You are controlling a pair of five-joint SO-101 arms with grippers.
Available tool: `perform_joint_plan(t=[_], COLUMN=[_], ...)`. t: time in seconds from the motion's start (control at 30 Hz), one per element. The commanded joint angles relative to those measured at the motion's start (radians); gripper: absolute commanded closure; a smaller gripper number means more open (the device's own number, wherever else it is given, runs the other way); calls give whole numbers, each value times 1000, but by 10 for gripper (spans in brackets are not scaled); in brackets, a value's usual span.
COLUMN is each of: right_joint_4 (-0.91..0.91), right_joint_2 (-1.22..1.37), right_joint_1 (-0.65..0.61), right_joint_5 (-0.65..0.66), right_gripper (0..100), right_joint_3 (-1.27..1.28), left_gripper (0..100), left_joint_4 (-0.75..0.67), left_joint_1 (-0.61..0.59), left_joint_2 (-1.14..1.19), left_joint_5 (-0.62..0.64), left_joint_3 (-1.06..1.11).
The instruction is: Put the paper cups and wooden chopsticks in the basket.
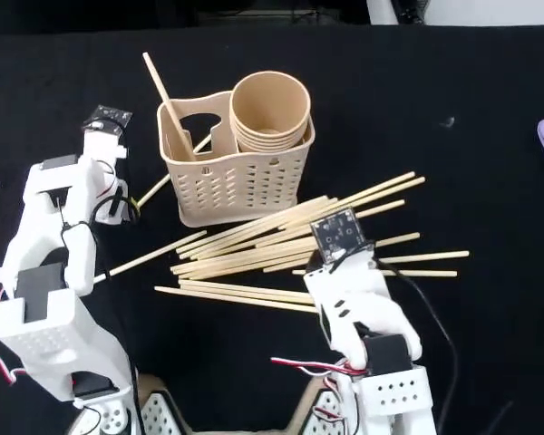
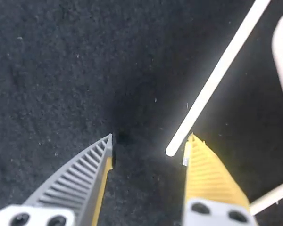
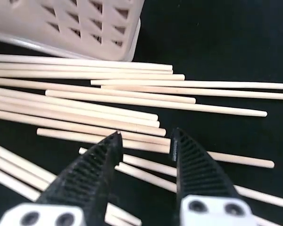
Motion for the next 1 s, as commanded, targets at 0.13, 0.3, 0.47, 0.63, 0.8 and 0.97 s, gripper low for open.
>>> perform_joint_plan(t=[0.13, 0.3, 0.47, 0.63, 0.8, 0.97], right_joint_4=[6, 6, 6, 6, 6, 6], right_joint_2=[-15, -15, -15, -15, -15, -15], right_joint_1=[-38, -37, -37, -37, -37, -37], right_joint_5=[-5, -5, -5, -5, -5, -5], right_gripper=[829, 829, 829, 829, 829, 829], right_joint_3=[1, 2, 2, 2, 2, 2], left_gripper=[755, 755, 755, 755, 755, 755], left_joint_4=[-5, -11, -11, -3, 64, 124], left_joint_1=[-12, -21, -13, 4, 22, 84], left_joint_2=[-15, 3, 8, 8, 3, 5], left_joint_5=[23, 126, 192, 322, 549, 321], left_joint_3=[-130, -147, -139, -140, -119, -154])
